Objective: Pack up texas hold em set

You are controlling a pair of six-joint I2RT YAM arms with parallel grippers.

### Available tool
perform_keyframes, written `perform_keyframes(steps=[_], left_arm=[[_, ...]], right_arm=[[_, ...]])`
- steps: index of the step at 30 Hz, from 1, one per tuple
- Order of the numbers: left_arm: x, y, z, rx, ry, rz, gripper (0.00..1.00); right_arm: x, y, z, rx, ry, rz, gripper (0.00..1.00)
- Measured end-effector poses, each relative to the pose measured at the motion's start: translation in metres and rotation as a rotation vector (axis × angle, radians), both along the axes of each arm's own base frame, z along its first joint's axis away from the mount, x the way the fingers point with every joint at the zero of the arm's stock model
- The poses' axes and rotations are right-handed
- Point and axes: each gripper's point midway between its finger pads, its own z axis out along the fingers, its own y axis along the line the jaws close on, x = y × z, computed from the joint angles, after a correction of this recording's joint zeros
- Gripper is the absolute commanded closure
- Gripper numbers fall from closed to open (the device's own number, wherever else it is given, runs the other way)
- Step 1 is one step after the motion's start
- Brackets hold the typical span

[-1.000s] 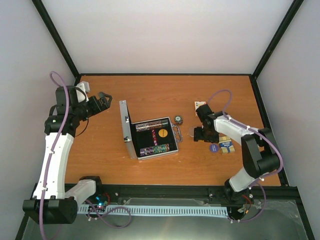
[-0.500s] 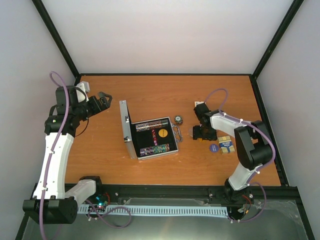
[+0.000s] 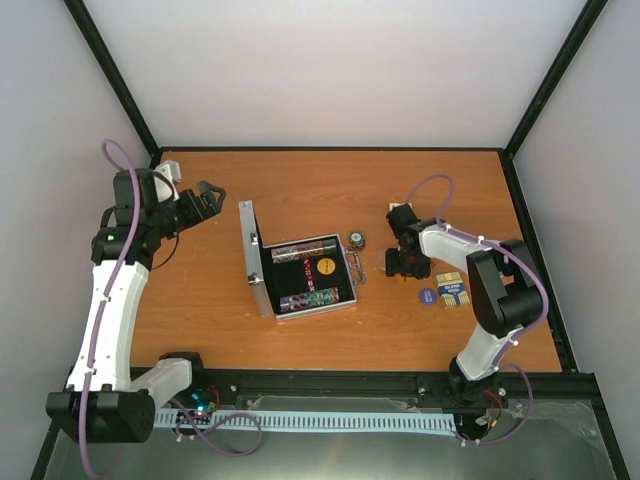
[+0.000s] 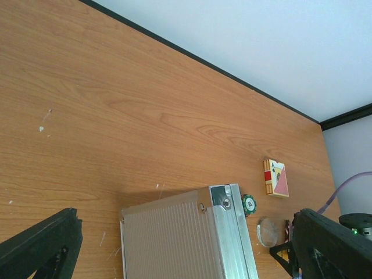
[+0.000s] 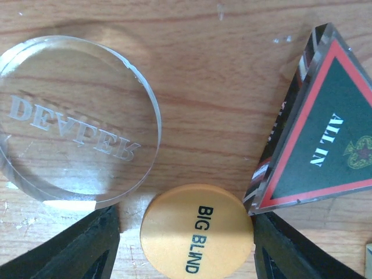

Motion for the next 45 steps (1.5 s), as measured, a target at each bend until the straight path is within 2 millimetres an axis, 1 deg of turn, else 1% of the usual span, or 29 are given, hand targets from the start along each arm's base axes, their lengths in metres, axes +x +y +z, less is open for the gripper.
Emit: perform_keyframes(steps=[5, 14, 24, 36, 45], left_arm=[[0.0, -0.001, 0.001, -0.007, -0.001, 0.0, 0.0], [-0.002, -0.001, 0.001, -0.016, -0.002, 0.003, 0.0], [-0.003, -0.001, 0.002, -0.017, -0.005, 0.004, 0.0], [-0.007, -0.001, 0.008, -0.017, -0.026, 0.003, 0.0], [-0.009, -0.002, 0.01, -0.019, -0.031, 0.0, 0.0]], right_arm=[[-0.003, -0.001, 0.0, 0.01, -0.012, -0.012, 0.35], [-0.018, -0.006, -0.001, 0.015, -0.004, -0.045, 0.34], [-0.014, -0.003, -0.002, 0.016, 0.008, -0.038, 0.39], [-0.012, -0.002, -0.001, 0.013, 0.006, -0.023, 0.49], [-0.014, 0.001, 0.0, 0.015, 0.01, -0.004, 0.5]])
